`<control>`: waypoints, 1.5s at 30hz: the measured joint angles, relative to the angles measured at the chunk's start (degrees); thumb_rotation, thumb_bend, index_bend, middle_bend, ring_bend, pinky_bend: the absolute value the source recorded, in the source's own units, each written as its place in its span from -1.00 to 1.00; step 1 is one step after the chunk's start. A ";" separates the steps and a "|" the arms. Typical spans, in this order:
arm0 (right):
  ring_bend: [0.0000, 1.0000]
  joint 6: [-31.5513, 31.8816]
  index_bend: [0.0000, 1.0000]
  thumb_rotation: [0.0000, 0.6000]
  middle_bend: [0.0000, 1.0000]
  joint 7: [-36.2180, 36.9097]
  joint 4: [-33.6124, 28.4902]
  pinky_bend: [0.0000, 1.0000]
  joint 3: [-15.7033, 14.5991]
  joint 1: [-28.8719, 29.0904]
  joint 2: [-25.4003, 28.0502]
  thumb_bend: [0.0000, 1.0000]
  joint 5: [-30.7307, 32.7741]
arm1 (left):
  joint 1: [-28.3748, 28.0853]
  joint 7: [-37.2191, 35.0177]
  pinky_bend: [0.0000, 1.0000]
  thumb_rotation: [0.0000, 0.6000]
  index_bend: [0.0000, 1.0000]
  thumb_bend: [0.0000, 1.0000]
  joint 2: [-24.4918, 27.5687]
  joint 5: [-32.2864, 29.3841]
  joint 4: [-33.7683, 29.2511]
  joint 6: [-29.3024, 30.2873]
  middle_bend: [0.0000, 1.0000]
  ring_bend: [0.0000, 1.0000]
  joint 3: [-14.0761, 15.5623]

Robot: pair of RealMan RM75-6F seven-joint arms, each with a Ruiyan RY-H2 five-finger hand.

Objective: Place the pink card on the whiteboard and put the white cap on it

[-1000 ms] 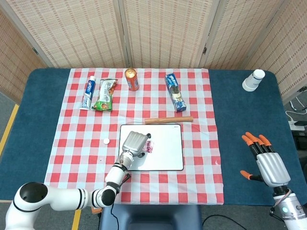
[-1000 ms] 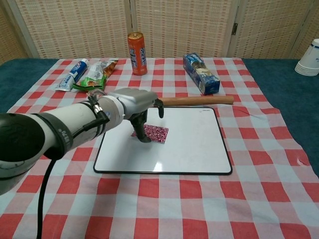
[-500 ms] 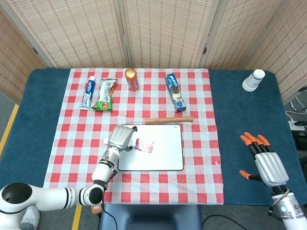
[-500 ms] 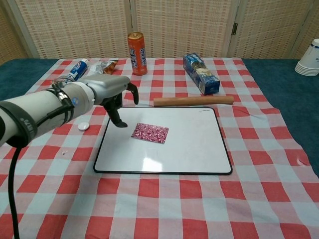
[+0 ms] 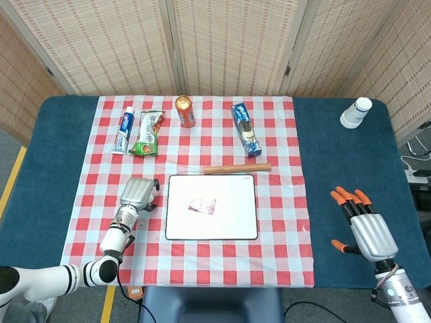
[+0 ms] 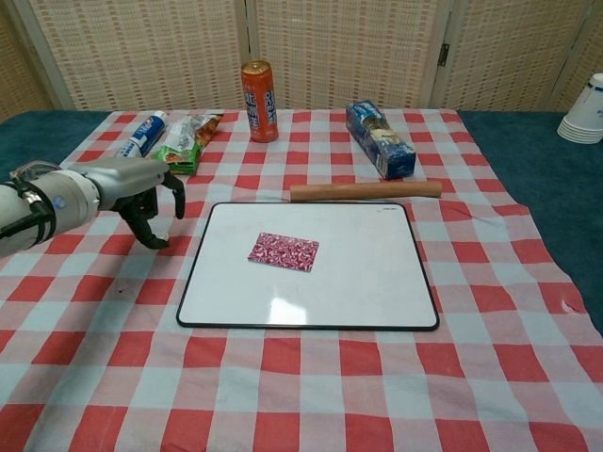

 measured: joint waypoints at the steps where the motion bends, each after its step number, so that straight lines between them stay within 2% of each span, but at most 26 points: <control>1: -1.00 -0.01 -1.00 1.00 -0.99 -0.07 -0.01 -1.00 0.01 0.01 -0.03 -0.91 0.07 | 0.10 -0.26 0.99 1.00 -0.17 -0.52 0.02 0.25 0.12 -0.08 0.92 1.00 0.01; 21: -1.00 -0.95 -1.00 1.00 -0.99 -1.68 -0.16 -1.00 0.29 0.51 -0.61 -0.91 1.59 | 1.78 -3.12 0.99 1.00 -0.15 -0.52 -0.78 3.13 3.35 -1.28 0.92 1.00 0.23; 45: -1.00 -0.90 -1.00 1.00 -0.99 -2.28 -0.13 -1.00 0.25 0.59 -0.91 -0.91 1.80 | 1.46 -2.06 0.99 1.00 -0.12 -0.51 -1.49 2.05 5.79 -3.60 0.92 1.00 -0.16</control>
